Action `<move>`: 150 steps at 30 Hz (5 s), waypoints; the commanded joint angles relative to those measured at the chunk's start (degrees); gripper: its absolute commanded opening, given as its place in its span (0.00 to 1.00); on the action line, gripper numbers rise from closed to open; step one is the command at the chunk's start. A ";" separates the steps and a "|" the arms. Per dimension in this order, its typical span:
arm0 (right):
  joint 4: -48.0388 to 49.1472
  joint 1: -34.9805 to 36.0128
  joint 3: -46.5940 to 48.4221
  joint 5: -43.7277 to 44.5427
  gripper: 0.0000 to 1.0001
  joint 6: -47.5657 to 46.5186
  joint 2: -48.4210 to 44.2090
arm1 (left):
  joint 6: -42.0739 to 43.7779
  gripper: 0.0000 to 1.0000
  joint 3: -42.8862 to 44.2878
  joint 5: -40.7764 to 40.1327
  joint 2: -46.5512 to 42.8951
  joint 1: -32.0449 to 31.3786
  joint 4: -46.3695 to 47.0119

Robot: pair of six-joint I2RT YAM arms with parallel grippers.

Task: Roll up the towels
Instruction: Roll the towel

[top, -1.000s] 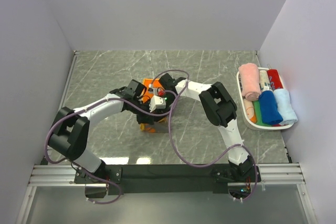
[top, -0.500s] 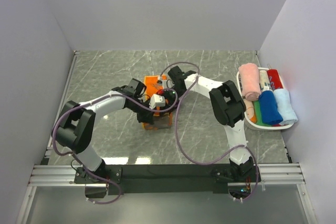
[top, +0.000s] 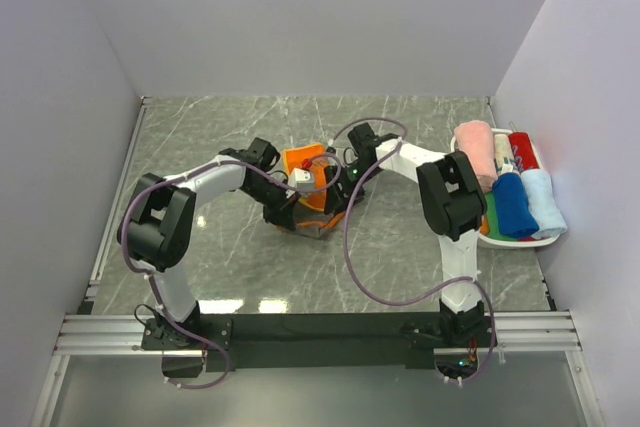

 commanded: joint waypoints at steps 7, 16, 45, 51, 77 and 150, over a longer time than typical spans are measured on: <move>-0.17 5.76 8.43 2.76 0.54 -0.59 6.06 | 8.51 0.02 -4.52 -0.90 -6.09 -1.31 -7.72; -0.08 9.99 5.97 -4.09 0.55 0.20 2.54 | 3.78 0.03 -11.47 -2.40 -12.60 -3.15 -5.79; -10.63 11.13 13.35 -2.17 0.46 -3.49 6.14 | 1.75 0.13 -13.67 -8.99 -13.04 -8.17 -0.61; -11.95 12.01 13.88 -0.68 0.47 -4.46 7.46 | 1.05 0.16 -14.11 -9.26 -13.13 -8.17 -0.17; -7.47 10.86 3.06 2.31 0.00 -3.58 1.83 | -0.71 0.09 -13.15 -8.12 -14.36 -8.17 0.10; -4.83 -12.95 1.50 13.30 0.79 -7.27 -22.22 | -17.41 0.06 17.08 -4.34 26.05 1.59 -3.75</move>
